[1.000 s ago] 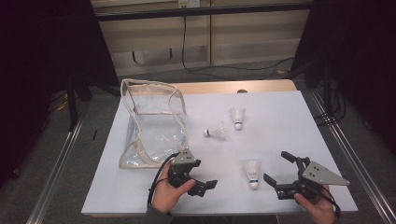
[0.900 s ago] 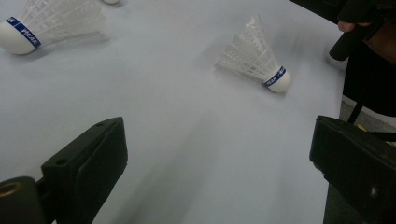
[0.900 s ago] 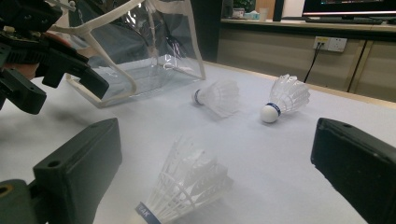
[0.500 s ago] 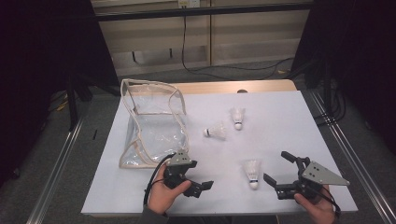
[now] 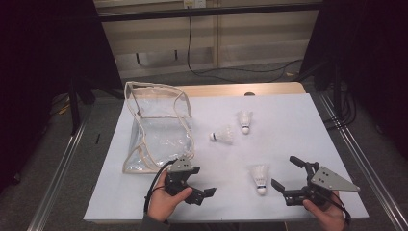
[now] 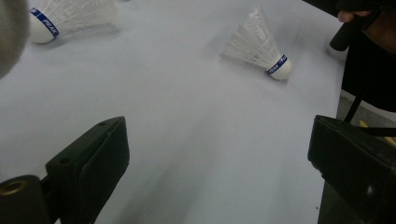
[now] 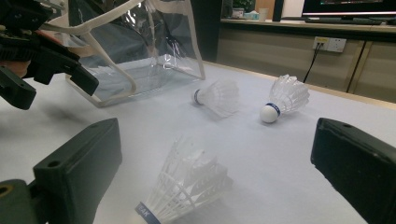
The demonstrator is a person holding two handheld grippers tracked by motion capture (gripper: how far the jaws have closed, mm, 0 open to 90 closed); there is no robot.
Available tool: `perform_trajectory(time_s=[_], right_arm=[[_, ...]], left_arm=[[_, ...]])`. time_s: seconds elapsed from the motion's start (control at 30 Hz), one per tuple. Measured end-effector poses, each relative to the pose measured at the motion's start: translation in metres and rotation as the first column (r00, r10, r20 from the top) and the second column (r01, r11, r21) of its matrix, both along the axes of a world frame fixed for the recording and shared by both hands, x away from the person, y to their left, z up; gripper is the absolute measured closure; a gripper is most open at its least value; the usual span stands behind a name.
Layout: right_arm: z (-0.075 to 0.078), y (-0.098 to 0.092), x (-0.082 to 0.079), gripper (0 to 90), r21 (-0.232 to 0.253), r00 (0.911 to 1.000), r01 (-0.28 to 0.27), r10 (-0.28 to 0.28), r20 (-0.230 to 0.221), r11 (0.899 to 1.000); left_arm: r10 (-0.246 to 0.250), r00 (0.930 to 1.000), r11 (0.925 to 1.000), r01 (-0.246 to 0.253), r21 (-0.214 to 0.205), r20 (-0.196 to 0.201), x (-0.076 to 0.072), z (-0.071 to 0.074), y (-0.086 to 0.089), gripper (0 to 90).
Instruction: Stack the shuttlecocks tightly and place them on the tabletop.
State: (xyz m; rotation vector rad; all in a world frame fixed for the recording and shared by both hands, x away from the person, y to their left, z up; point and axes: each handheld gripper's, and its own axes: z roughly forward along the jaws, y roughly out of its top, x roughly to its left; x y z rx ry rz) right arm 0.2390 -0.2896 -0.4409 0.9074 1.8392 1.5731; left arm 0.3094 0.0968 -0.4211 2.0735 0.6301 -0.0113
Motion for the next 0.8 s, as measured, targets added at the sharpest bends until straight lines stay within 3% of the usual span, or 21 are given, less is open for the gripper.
perform_trajectory(time_s=[0.4,0.8], right_arm=[[0.0,0.0,0.0,1.3,0.001,1.0,-0.002,0.002,-0.001,1.0],[0.0,0.001,0.0,1.3,0.0,1.0,-0.003,0.003,0.002,1.0]], left_arm=[[-0.026,0.9997,0.9994,0.026,-0.021,-0.002,-0.002,0.003,0.007,5.5],[-0.014,0.9999,0.9996,0.014,-0.025,-0.005,-0.004,0.002,0.016,5.5]])
